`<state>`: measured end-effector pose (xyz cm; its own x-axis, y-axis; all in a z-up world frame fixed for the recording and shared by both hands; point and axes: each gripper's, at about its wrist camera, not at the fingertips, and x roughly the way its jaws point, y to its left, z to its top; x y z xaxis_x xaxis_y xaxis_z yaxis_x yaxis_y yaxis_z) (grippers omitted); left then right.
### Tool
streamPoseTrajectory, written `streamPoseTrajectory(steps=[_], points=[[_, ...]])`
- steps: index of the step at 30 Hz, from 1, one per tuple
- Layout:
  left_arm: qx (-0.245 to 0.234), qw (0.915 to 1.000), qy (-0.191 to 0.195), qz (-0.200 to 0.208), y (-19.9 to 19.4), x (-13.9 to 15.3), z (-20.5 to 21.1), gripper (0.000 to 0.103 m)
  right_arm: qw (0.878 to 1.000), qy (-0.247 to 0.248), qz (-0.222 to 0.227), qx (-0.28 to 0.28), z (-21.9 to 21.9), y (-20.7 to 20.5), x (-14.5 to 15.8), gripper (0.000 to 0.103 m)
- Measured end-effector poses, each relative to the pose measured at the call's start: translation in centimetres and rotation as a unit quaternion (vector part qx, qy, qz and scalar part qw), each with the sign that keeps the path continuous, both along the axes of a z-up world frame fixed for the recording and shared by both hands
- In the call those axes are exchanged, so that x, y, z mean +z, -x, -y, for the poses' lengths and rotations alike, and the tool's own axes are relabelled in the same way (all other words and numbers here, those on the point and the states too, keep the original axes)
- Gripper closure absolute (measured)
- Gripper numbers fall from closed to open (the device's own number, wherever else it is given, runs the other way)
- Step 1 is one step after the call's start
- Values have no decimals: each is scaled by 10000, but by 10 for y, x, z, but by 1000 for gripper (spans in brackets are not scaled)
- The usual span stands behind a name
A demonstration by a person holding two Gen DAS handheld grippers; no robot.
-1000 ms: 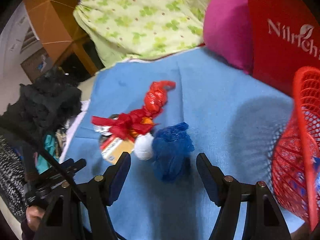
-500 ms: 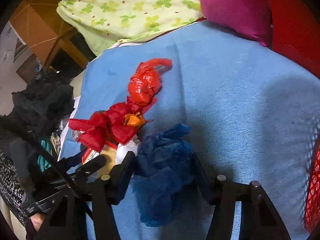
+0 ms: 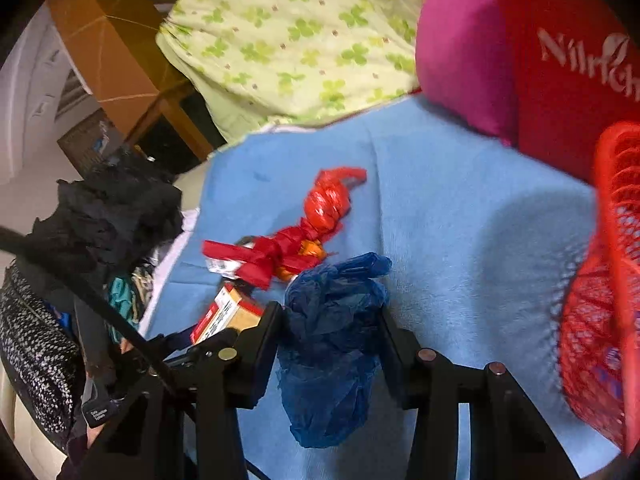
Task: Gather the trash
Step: 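Drop the medicine box and blue plastic bag into the red mesh basket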
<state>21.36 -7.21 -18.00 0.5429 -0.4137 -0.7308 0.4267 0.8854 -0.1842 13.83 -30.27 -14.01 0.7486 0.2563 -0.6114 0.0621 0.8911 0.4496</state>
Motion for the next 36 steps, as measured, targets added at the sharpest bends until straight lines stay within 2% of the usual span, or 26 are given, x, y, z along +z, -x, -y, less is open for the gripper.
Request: streamPoseTrajectory(steps=[5,10,18,25,29,33,36], points=[[-241,9984,97,509,31,48,18,43,9992,3,372,-126,11,38,33,54],[-645,9943,263,807,58,85,55,43,9970,121,644,-404,32,77,60,54],[-1457,9837,366,991,89,118,145,43,9886,227,878,-1205,96,136,81,54],[-2103,9725,303,951,107,119,233,42,9771,55,875,-1941,165,173,77,54],[-2221,9719,66,777,106,104,276,41,9718,-108,785,-2220,197,184,66,52],[-2247,9717,-205,705,105,89,297,40,9694,-321,671,-2340,219,183,51,39],[-2245,9715,-212,726,106,87,294,40,9672,-498,608,-2417,232,187,41,34]])
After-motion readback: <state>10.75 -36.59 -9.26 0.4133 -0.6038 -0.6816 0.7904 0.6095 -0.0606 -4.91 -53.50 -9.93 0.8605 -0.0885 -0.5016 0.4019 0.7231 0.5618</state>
